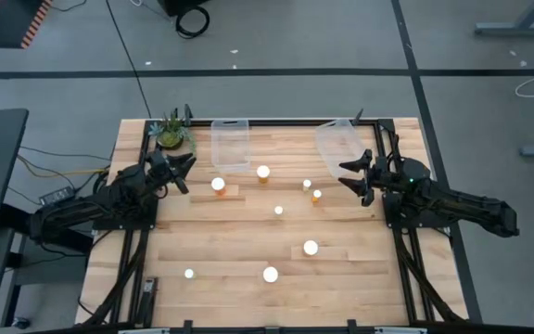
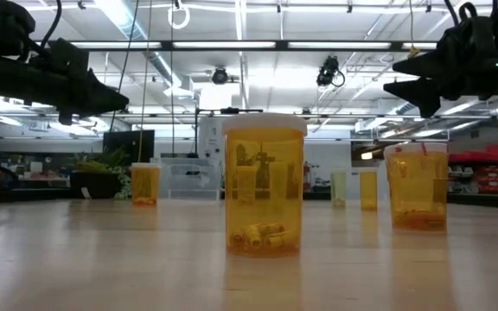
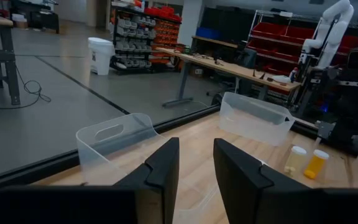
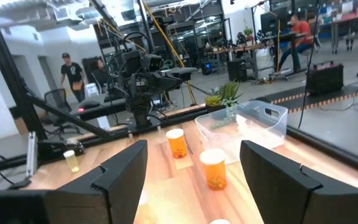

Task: Pick and place medicine bottles into bin by pill shape (circle, oval)
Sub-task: Put the small orange pill bottle into the right transparent bin

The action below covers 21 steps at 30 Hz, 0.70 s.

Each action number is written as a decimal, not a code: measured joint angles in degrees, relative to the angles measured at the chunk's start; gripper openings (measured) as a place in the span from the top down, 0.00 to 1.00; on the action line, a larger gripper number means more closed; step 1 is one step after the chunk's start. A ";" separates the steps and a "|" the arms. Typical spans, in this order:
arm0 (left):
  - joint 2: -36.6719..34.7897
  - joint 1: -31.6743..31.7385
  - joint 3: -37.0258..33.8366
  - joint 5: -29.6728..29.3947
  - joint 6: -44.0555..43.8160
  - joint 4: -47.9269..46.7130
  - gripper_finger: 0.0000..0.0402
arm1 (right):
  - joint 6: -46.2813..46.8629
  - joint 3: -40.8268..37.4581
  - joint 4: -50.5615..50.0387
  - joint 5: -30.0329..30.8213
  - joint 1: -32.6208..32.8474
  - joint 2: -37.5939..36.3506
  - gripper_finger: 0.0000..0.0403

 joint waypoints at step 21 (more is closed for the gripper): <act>0.00 0.00 -0.01 0.00 0.00 0.00 0.73 | 5.72 0.00 -8.23 6.73 0.00 6.30 0.34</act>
